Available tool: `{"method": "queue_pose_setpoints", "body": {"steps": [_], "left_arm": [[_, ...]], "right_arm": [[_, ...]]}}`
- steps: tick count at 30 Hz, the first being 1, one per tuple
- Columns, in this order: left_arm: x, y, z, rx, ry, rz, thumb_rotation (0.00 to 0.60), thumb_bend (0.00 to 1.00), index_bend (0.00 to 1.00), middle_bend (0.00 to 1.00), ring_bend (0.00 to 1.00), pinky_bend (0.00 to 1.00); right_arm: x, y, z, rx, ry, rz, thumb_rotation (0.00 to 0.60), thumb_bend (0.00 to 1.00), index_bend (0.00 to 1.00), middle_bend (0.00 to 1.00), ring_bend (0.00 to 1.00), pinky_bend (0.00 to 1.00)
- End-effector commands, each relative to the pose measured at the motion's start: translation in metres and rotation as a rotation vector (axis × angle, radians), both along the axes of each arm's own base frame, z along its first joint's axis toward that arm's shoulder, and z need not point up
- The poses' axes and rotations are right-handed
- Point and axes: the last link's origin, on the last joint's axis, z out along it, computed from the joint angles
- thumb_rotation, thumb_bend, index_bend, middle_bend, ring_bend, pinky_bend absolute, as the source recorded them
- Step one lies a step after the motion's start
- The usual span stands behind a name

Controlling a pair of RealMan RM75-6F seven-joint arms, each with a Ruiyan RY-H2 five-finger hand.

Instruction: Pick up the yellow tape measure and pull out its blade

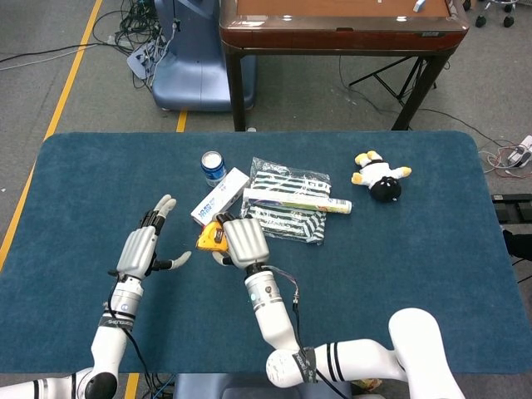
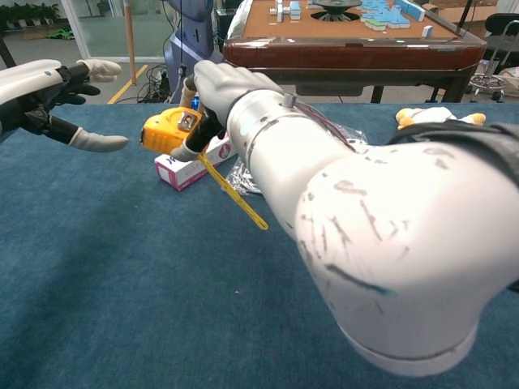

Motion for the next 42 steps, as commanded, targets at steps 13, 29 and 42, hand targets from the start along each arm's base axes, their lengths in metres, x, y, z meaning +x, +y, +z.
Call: {"method": "queue_pose_setpoints", "body": {"steps": [13,29,42], "left_arm": [[0.015,-0.001,-0.012,-0.015,-0.03,-0.02,0.6,0.17,0.0,0.0,0.0,0.0],[0.016,0.003,-0.018,-0.006,-0.032,0.001,0.6,0.17,0.0,0.0,0.0,0.0],[0.01,0.004,-0.017,-0.002,-0.008,0.017,0.6,0.17,0.0,0.0,0.0,0.0]], "right_arm": [[0.007,-0.001,-0.009,0.007,0.0,0.001,0.6,0.57,0.55,0.54,0.47,0.38],[0.01,0.003,-0.015,0.024,-0.013,0.003,0.6,0.57,0.55,0.54,0.47,0.38],[0.007,0.002,-0.014,0.022,-0.019,-0.002,0.6,0.57,0.55,0.54,0.47,0.38]]}}
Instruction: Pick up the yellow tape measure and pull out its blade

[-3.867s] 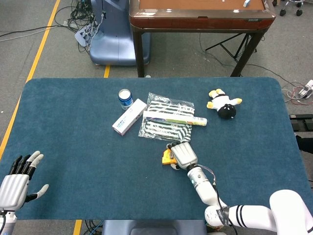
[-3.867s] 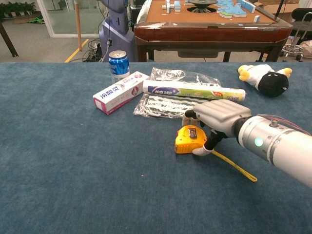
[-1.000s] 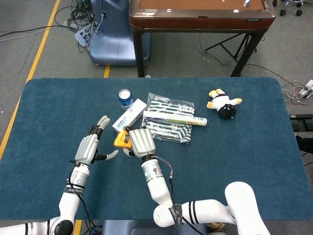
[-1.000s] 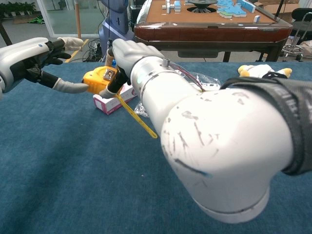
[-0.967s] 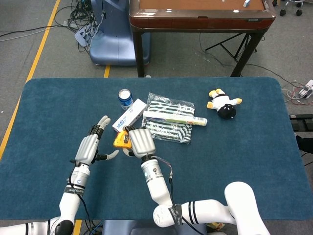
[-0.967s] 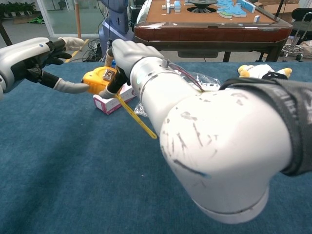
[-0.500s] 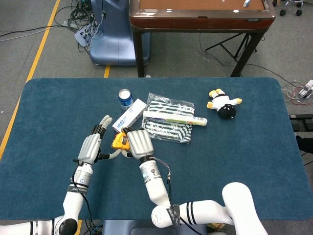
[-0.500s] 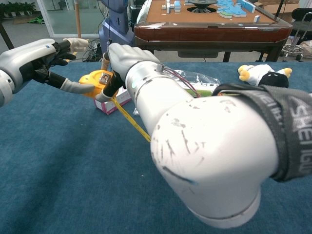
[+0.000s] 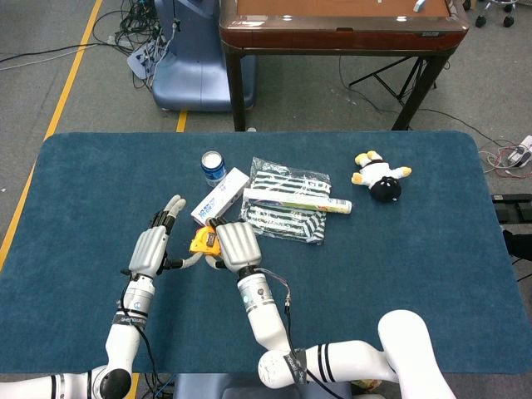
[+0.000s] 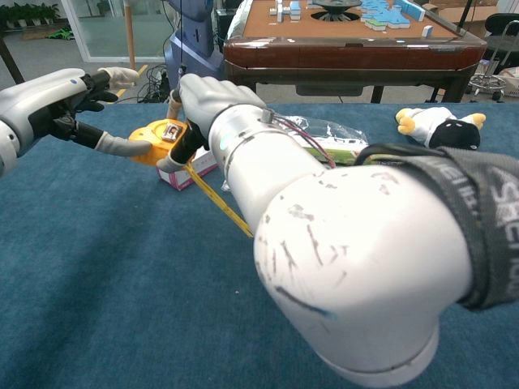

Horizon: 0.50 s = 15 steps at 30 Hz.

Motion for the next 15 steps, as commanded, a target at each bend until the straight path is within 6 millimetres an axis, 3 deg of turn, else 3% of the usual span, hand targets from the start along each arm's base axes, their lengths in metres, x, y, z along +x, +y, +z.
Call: {"method": "queue_pose_setpoints", "body": {"steps": [1,15], "left_arm": [[-0.0003,-0.0001,0.0002,0.0,0.001,0.001,0.6,0.17,0.0,0.0,0.0,0.0],[-0.0017,0.0006,-0.0018,0.0,0.023,0.005,0.6,0.17,0.0,0.0,0.0,0.0]], "right_arm": [[-0.0002,-0.0003,0.0003,0.0,0.0,0.001,0.6,0.57,0.55,0.54,0.47,0.38],[-0.0033,-0.0015,0.0024,-0.001,-0.007,-0.004,0.6,0.57,0.55,0.54,0.47,0.38]]}}
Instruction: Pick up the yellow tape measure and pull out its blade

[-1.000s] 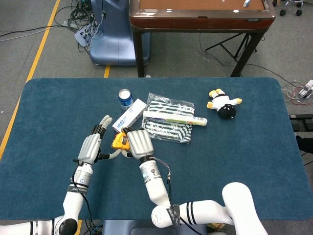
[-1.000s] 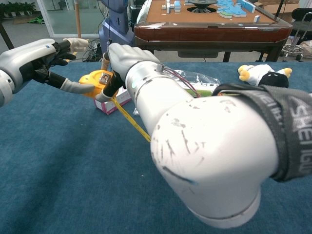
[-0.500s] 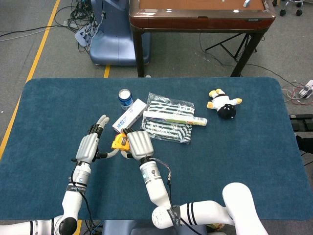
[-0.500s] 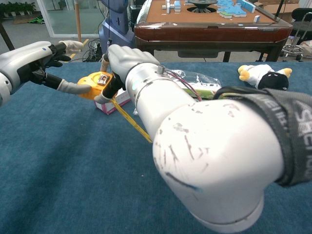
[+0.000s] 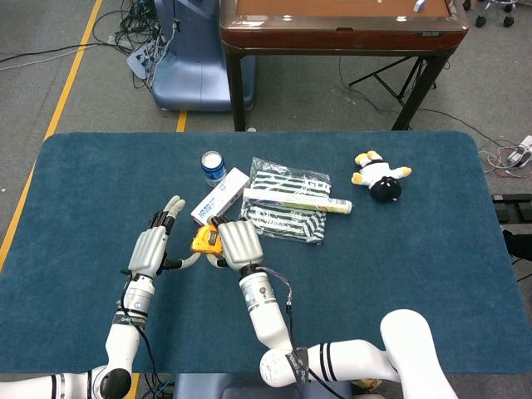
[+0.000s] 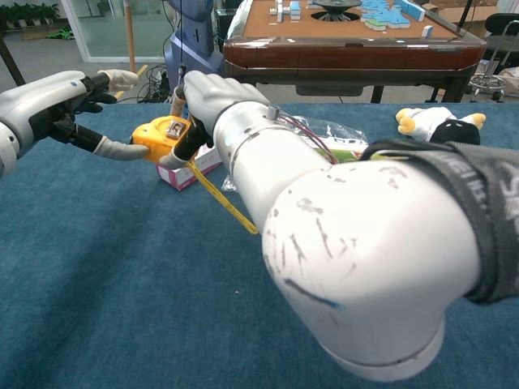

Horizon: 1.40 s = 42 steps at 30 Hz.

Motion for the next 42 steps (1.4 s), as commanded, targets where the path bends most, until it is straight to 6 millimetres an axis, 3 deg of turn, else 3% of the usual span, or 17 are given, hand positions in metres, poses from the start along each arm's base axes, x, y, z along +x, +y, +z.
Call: {"method": "queue_pose_setpoints", "body": {"steps": [1,32,38,42], "left_arm": [[0.0,0.0,0.0,0.001,0.0,0.002,0.6,0.17,0.0,0.0,0.0,0.0],[-0.009,0.003,0.012,0.027,0.008,0.051,0.6,0.17,0.0,0.0,0.0,0.0],[-0.013,0.003,0.014,0.023,0.008,0.059,0.6,0.17,0.11,0.0,0.0,0.0],[-0.015,0.003,0.014,0.013,0.005,0.067,0.6,0.22,0.21,0.0,0.0,0.0]], "right_arm": [[-0.001,0.0,0.0,0.0,0.0,0.0,0.6,0.57,0.55,0.54,0.47,0.38],[-0.014,0.002,0.007,0.001,0.007,-0.004,0.6,0.57,0.55,0.54,0.48,0.38],[-0.016,0.001,0.007,0.004,0.008,-0.005,0.6,0.57,0.56,0.55,0.48,0.37],[-0.017,0.0,0.008,0.001,0.011,-0.007,0.6,0.57,0.56,0.55,0.48,0.38]]}}
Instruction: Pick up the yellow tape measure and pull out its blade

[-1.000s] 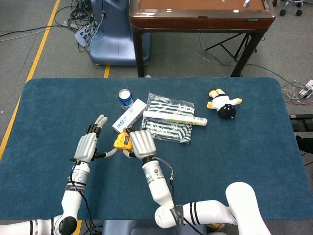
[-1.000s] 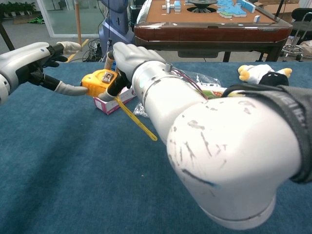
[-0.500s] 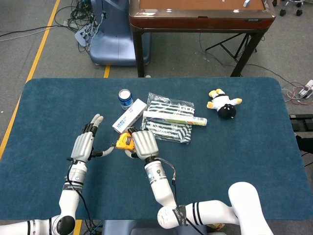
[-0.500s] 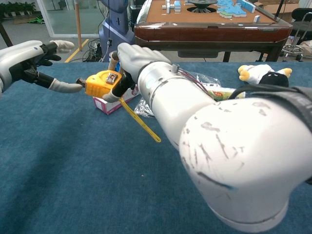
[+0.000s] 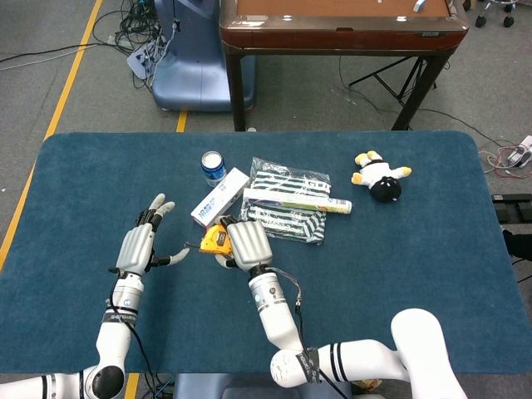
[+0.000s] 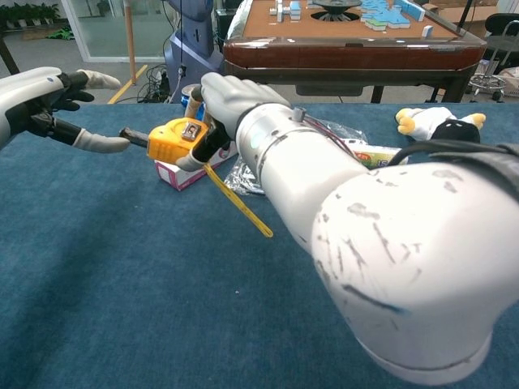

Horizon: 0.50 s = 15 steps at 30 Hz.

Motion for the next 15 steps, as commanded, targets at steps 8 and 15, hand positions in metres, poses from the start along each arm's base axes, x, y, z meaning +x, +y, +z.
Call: {"method": "queue_pose_setpoints", "body": {"steps": [8,15], "left_arm": [[-0.0014,-0.0015,0.001,-0.018,-0.016,0.007,0.6,0.35,0.31,0.0,0.0,0.0],[-0.0048,-0.0011,0.0034,-0.029,-0.013,0.012,0.6,0.36,0.33,0.0,0.0,0.0]], "right_arm": [[-0.0008,-0.0014,0.0021,-0.004,0.002,-0.003,0.6,0.57,0.56,0.55,0.49,0.37],[-0.0016,-0.0019,0.0035,-0.005,0.0,-0.006,0.6,0.57,0.56,0.55,0.49,0.38]]}}
